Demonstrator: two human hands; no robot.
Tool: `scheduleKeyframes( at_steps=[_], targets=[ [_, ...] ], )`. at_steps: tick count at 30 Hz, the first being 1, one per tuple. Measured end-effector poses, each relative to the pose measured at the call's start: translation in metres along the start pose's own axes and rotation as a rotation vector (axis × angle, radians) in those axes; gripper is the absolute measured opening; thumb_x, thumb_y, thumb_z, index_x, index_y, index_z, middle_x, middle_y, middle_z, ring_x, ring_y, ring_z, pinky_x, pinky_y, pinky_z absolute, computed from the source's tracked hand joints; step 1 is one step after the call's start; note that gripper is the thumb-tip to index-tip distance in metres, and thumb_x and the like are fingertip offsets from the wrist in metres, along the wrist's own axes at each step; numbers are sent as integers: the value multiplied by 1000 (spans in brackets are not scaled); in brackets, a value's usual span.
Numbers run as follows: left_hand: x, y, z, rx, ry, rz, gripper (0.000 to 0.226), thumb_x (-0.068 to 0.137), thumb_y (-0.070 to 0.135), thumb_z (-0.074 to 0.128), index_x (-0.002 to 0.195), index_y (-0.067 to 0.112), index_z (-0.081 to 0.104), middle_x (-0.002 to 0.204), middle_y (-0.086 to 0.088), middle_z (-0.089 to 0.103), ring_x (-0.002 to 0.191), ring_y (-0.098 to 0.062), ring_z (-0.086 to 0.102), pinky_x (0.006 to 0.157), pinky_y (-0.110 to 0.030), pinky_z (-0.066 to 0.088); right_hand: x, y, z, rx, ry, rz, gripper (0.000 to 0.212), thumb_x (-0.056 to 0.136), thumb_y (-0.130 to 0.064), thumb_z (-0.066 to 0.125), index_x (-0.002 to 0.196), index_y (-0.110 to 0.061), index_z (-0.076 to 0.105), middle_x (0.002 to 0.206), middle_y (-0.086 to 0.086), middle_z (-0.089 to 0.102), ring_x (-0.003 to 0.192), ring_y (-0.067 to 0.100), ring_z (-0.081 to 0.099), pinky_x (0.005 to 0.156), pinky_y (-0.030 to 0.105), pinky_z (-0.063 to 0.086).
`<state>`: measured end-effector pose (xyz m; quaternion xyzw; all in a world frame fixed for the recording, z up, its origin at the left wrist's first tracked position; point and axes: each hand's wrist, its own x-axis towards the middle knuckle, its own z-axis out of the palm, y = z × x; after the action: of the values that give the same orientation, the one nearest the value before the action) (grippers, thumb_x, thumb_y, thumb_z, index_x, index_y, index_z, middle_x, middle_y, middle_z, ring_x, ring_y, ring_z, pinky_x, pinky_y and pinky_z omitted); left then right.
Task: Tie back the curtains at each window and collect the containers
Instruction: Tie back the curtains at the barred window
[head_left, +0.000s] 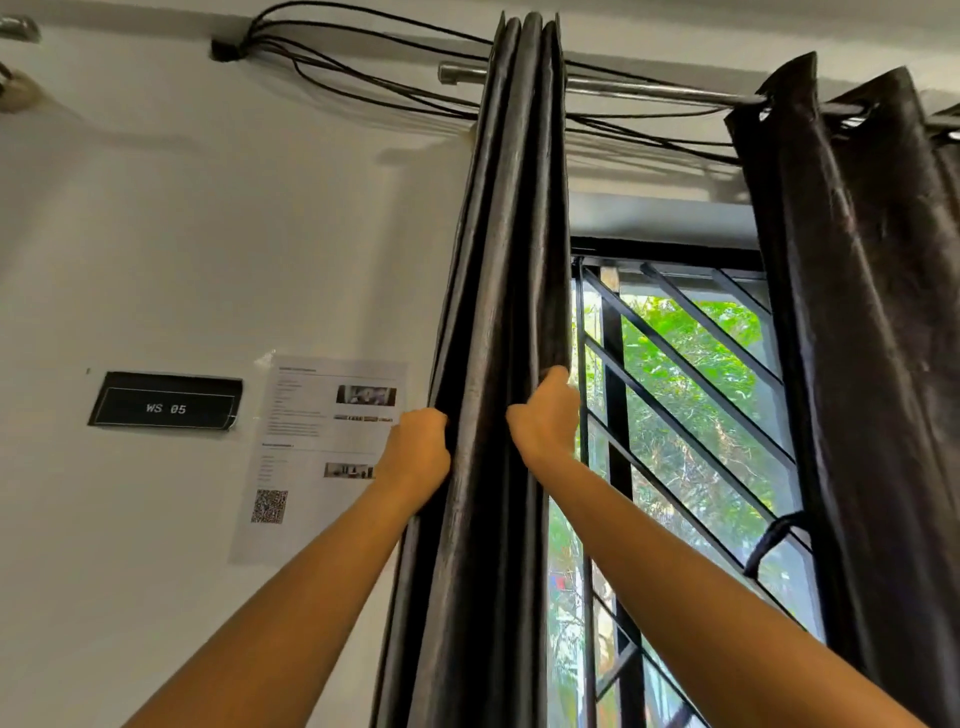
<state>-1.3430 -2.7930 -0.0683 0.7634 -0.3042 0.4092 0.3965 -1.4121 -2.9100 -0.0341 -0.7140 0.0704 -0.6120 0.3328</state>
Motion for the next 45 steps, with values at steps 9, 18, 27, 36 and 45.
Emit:
scheduleKeyframes(
  at_steps=[9,18,27,36,45],
  targets=[
    [-65,30,26,-288,31,-115,22,95,23,36,89,10,53,81,-13,61,73,-28,58,59,-34,42,-63,33,7,22,-72,-81,21,76,4,51,72,-16,57,71,4,60,67,22,56,57,35,48],
    [-78,35,13,-30,-19,9,14,95,-2,39,100,5,50,113,-16,47,87,-30,54,74,-34,48,-64,42,-50,-66,70,40,16,83,7,46,78,-8,47,66,3,44,60,21,36,53,32,29],
    [-94,31,-19,-162,-156,65,27,94,12,53,120,15,62,109,-9,65,82,-17,62,66,-19,47,-96,9,-44,161,-43,137,24,90,-5,44,79,-6,65,66,4,54,65,17,45,62,31,37],
    [-132,-8,-53,-95,-109,-108,32,92,-4,44,105,10,70,106,-12,67,80,-17,59,73,-22,46,-121,33,-96,-254,90,107,19,82,5,52,98,-1,59,85,20,62,72,28,58,54,31,33],
    [-192,-9,-32,-217,-132,-104,40,91,-9,40,117,8,65,118,-14,61,101,-25,61,86,-18,42,-198,54,-64,-298,-87,165,8,87,0,46,90,-4,52,80,13,61,70,24,53,61,35,41]
  ],
)
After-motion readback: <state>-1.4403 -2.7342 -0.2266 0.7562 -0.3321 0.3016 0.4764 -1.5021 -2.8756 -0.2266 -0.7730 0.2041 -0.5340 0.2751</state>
